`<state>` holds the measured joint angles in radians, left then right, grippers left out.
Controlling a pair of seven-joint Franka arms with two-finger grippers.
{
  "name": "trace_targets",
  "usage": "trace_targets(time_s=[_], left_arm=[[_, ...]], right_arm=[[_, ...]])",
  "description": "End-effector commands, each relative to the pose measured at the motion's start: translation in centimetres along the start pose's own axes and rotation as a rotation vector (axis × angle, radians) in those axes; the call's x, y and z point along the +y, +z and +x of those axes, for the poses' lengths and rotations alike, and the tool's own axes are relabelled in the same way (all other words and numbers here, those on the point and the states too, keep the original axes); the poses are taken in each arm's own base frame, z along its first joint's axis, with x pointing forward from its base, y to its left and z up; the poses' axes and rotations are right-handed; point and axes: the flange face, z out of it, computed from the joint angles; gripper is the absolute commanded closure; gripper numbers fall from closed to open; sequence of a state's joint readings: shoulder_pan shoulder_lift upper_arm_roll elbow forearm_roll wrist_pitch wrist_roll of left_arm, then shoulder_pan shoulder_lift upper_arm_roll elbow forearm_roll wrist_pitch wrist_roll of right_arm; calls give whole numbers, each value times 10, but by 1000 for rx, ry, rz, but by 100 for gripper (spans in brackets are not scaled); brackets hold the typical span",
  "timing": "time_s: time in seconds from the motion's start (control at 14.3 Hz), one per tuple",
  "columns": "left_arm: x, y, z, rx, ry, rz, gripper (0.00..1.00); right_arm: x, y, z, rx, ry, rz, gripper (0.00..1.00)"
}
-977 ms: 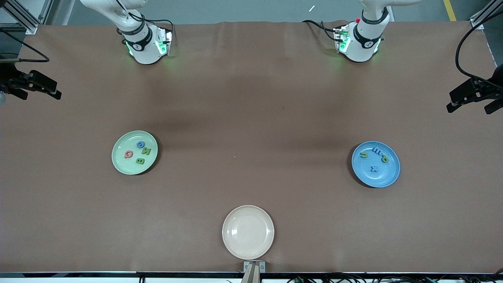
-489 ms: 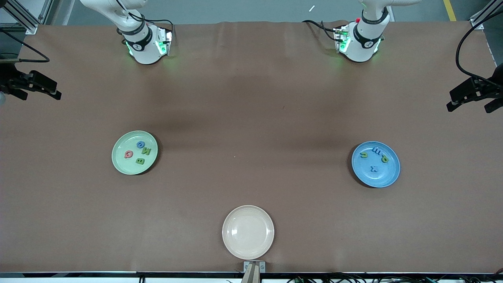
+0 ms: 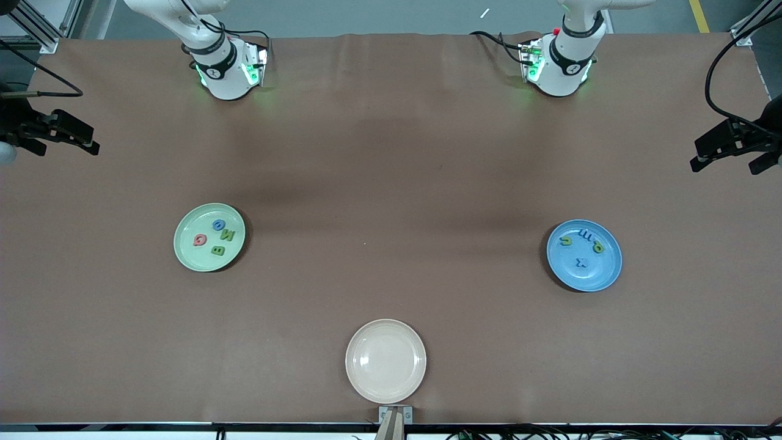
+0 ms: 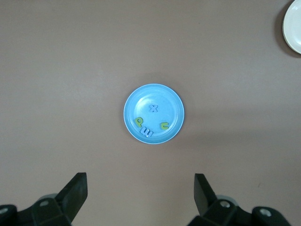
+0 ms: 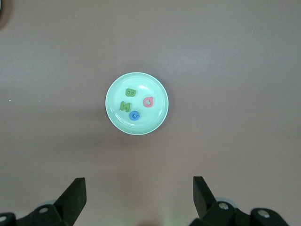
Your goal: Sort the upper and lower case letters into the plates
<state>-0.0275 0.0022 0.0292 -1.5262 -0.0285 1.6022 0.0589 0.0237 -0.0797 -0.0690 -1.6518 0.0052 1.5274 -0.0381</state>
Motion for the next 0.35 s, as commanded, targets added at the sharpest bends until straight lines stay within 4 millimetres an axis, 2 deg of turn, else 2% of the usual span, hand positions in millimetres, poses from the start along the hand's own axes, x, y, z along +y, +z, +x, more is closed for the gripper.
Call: trace_targets(time_s=[0.0,0.28], left_arm=[[3,-4,0,-10,6,2,0],[3,-4,0,-11,6,2,0]], right_arm=[[2,0,-2,0,19,-3,0],[3,1,-1,14,11,0,0]])
